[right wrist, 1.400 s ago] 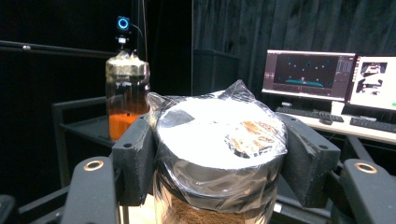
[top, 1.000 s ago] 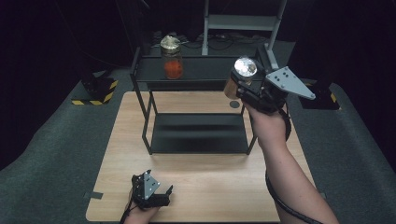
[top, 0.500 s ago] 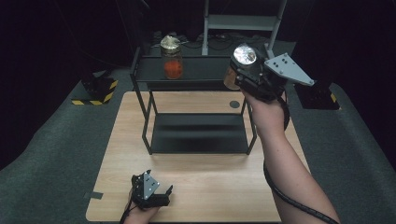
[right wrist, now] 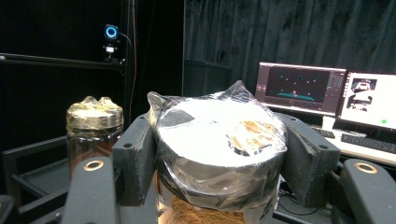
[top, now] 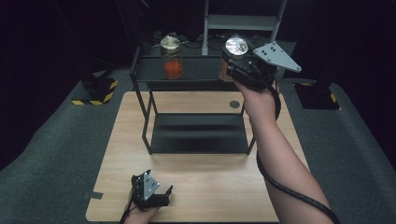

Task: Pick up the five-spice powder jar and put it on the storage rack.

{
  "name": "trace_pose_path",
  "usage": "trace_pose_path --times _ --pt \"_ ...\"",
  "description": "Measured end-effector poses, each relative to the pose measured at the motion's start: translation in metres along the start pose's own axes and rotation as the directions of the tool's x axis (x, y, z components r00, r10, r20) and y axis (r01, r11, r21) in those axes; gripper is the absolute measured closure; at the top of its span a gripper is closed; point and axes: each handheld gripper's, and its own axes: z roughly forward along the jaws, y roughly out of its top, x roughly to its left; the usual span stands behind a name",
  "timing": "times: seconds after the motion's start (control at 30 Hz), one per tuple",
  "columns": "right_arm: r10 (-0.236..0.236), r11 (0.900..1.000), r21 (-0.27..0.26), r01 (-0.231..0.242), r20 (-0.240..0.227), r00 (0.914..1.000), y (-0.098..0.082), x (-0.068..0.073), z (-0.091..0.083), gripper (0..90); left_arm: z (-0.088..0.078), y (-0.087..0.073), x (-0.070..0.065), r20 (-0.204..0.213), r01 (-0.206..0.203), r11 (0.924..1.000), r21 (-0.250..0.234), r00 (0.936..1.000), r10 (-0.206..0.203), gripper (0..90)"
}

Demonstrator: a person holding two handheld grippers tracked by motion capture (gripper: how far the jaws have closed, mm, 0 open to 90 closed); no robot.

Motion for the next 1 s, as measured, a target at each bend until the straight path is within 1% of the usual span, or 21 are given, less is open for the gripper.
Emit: trace_pose_path --times 0.17,0.27,0.4,0.73,0.87,0.97,1.0 --pt "-0.01 1.0 0.004 0.01 0.005 0.9999 0.0 0.002 0.01 34.3 0.0 0.0 0.001 0.002 0.007 1.0 0.001 1.0 -0.007 0.7" --pt "-0.002 1.0 0.004 0.002 0.01 0.9999 -0.001 0.001 0.014 34.3 0.0 0.0 0.001 0.001 0.013 0.9999 0.001 0.9999 -0.013 0.7" --pt "0.0 1.0 0.014 0.0 0.014 0.9999 -0.004 0.001 0.021 34.3 0.0 -0.001 0.001 0.001 0.007 1.0 -0.004 1.0 -0.007 0.7" --pt "0.006 1.0 0.023 -0.006 0.016 0.9999 -0.006 -0.001 0.031 34.3 0.0 0.0 0.0 -0.001 0.003 1.0 -0.001 1.0 -0.003 0.8" --pt "-0.001 0.999 0.032 0.001 0.014 0.9999 -0.005 -0.002 0.036 34.3 0.0 -0.001 0.001 0.002 0.009 1.0 -0.002 1.0 -0.009 0.8" --pt "0.003 0.999 0.038 -0.004 0.02 0.9998 -0.005 -0.003 0.039 34.2 -0.001 -0.002 0.002 0.0 0.016 0.9998 -0.008 0.9999 -0.016 0.8" --pt "0.011 0.999 0.039 -0.012 0.022 0.9997 -0.005 -0.003 0.04 34.3 -0.001 -0.002 0.002 -0.001 0.016 0.9998 -0.009 0.9999 -0.016 0.8"
